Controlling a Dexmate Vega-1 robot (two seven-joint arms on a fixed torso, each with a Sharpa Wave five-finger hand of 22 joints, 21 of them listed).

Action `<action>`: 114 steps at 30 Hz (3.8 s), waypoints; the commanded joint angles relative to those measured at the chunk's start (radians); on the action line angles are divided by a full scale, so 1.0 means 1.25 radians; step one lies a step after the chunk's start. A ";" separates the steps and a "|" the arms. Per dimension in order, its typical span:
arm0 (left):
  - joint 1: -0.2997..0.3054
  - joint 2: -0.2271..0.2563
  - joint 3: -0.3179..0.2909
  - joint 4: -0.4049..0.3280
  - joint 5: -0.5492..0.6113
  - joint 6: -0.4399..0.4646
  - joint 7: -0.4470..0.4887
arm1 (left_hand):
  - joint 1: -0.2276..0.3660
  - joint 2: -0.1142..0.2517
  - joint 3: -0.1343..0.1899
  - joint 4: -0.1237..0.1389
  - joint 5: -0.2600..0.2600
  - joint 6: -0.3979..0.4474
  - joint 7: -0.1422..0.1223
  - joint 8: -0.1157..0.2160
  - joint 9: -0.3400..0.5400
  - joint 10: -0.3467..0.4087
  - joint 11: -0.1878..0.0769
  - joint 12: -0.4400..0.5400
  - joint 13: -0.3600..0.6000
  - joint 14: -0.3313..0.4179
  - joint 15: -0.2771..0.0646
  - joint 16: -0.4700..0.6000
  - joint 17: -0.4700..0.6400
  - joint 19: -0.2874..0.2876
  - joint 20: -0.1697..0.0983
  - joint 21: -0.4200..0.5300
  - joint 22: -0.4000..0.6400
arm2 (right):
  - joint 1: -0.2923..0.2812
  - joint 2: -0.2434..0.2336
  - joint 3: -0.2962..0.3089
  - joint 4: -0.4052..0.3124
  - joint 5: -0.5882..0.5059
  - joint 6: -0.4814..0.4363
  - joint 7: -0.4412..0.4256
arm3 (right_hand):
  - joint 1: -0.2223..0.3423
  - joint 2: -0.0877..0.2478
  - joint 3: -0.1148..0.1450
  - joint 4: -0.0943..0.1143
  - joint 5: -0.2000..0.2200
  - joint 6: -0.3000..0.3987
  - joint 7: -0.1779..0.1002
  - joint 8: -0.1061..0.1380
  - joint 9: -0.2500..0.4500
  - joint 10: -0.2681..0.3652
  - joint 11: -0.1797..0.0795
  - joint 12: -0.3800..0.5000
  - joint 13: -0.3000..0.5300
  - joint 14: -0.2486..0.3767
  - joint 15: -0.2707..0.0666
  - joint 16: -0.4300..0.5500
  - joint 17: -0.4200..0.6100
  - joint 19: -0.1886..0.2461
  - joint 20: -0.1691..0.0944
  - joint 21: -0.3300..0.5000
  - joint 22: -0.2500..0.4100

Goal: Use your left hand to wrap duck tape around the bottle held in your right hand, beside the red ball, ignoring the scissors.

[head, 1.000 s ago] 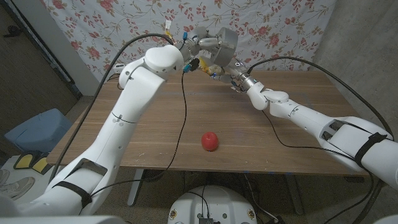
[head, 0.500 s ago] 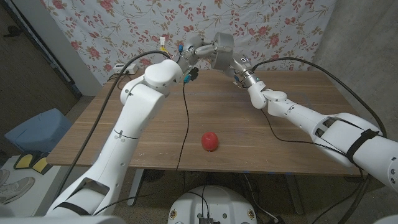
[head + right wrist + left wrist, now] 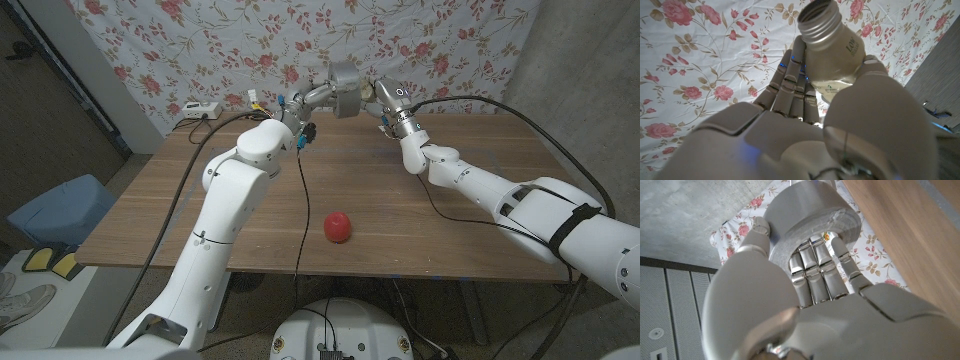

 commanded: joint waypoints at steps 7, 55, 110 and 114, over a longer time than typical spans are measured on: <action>-0.132 0.042 0.024 0.054 -0.035 0.361 -0.070 | 0.148 0.148 0.003 -0.005 0.005 0.011 0.020 -0.006 0.002 0.097 -0.081 0.001 -0.005 0.029 -0.076 0.005 0.008 0.009 0.007 0.009 0.004 | 0.000 -0.015 0.004 -0.016 0.007 0.022 -0.036 | 0.148 0.151 0.029 0.034 0.004 0.292 -0.217 0.002 0.003 0.232 -0.175 0.004 0.007 0.068 -0.134 0.004 0.007 0.000 -0.092 0.010 0.002; -0.123 0.016 -0.027 0.161 -0.041 0.253 -0.157 | 0.157 0.155 -0.009 -0.002 0.006 0.011 0.019 -0.014 0.004 0.088 -0.084 0.000 0.008 0.020 -0.088 -0.007 0.004 -0.003 -0.005 0.015 0.005 | -0.147 -0.035 0.260 -0.243 0.533 0.149 0.427 | 0.183 0.161 0.036 0.024 -0.016 0.319 -0.168 0.004 0.009 0.271 -0.155 0.010 0.011 0.112 -0.130 0.028 0.028 0.012 -0.073 0.037 0.005; -0.142 0.045 0.060 0.155 0.051 0.220 -0.079 | 0.164 0.153 -0.021 -0.005 0.007 0.020 0.016 -0.015 0.006 0.097 -0.082 -0.002 0.012 0.030 -0.092 -0.012 0.007 0.001 -0.018 0.022 0.003 | -0.074 0.142 0.719 -0.066 1.172 -0.589 1.345 | 0.280 0.151 0.127 -0.074 -0.077 0.388 -0.055 0.006 0.033 0.400 -0.089 0.015 -0.016 0.237 -0.112 0.156 0.044 0.095 0.028 0.153 -0.003; -0.149 0.045 0.067 0.154 0.067 0.234 -0.072 | 0.164 0.153 -0.022 -0.005 0.006 0.020 0.017 -0.015 0.006 0.098 -0.084 -0.002 0.012 0.032 -0.092 -0.012 0.007 0.001 -0.018 0.023 0.003 | -0.063 0.148 0.730 -0.034 1.174 -0.614 1.356 | 0.281 0.148 0.133 -0.079 -0.080 0.392 -0.051 0.007 0.035 0.403 -0.088 0.014 -0.018 0.237 -0.112 0.160 0.044 0.095 0.028 0.155 -0.004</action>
